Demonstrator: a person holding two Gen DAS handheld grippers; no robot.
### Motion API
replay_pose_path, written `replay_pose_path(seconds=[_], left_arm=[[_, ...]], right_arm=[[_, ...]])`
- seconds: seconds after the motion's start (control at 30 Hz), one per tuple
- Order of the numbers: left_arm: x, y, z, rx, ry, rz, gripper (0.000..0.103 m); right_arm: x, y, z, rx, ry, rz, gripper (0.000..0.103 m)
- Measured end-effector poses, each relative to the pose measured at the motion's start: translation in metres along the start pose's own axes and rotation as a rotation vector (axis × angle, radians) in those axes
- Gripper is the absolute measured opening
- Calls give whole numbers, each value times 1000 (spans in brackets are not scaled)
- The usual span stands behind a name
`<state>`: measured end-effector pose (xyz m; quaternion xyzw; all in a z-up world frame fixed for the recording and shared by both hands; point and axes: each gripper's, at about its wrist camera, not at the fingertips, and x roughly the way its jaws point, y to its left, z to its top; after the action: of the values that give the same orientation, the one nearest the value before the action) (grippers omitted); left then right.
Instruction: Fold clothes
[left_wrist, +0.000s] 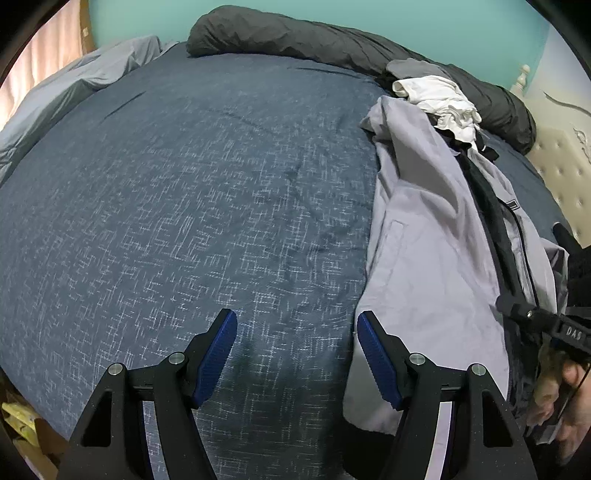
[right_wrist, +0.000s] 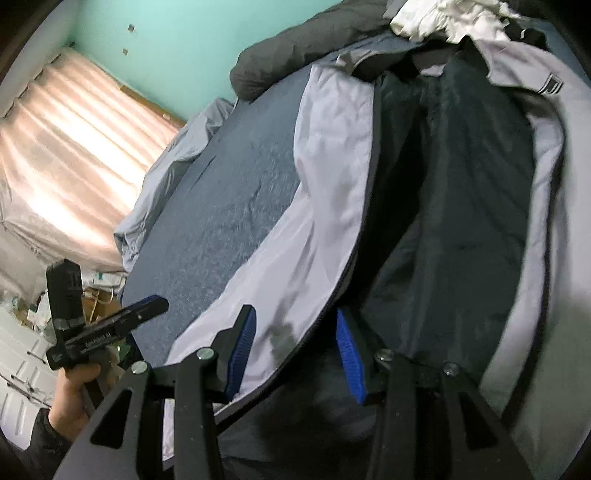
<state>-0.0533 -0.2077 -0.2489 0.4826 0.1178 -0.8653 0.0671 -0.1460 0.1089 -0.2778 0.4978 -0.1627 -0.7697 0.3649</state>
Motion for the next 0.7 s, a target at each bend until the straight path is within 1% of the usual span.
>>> replay_pose_path(seconds=[0.03,0.07,0.1,0.13,0.2,0.43,0.57,0.67,0.7], left_arm=[[0,0,0,0,2,0,71],[1,-1,0,0,3,0,71],[1,-1,0,0,4,-1,71],[1,-1,1,-1,5,-2,71],[1,-1,2,-9,4,-8,71],[3,-5,8,-18,7,-21,71],[16,-11,15,-17,27,-26,71],[28,-23,18,3,52,-38,71],[34,-27,18,14,64,-42,71]], right_arm=[[2,2,-1,-15,8,-2,39],[3,4,-2,-35,9,-4,31],[3,5,-2,-53,10,-5,12],[3,5,-3,-56,8,3,7],[-5,3,-3,-55,-10,12,3],[-47,-12,6,-26,-109,23,3],[-87,-42,9,22,-193,-43,3],[-112,-64,9,53,-247,-99,3],[-116,-69,8,64,-257,-104,3]])
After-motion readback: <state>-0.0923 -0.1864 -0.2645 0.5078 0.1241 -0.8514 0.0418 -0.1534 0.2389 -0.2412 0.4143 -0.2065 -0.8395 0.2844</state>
